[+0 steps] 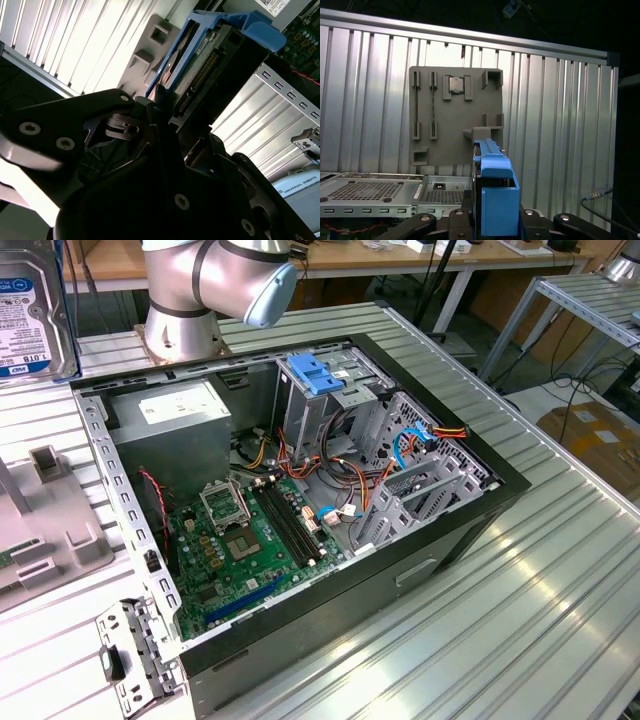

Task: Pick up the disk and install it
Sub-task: 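Pick up the disk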

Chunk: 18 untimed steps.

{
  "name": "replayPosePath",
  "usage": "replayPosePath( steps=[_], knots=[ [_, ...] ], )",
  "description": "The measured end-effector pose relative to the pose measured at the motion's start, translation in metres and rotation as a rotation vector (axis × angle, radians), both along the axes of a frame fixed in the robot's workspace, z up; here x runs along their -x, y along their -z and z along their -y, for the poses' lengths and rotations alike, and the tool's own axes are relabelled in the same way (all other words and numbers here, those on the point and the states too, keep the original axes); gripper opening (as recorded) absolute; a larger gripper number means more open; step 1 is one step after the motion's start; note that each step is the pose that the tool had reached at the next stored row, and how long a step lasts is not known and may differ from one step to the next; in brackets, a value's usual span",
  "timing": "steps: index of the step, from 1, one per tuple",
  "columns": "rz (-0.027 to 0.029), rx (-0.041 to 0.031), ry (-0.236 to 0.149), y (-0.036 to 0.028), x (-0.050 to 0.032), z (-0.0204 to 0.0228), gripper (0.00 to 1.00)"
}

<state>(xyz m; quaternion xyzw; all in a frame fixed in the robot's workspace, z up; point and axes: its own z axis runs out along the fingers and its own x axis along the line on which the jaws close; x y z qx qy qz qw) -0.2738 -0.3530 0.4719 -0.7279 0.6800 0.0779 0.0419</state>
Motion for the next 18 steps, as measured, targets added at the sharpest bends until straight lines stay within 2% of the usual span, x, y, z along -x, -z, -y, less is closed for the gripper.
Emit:
replayPosePath(
  steps=[18],
  knots=[
    [0.0, 0.0, 0.0, 0.0, -0.0094, 0.0021, 0.36]
  ],
)
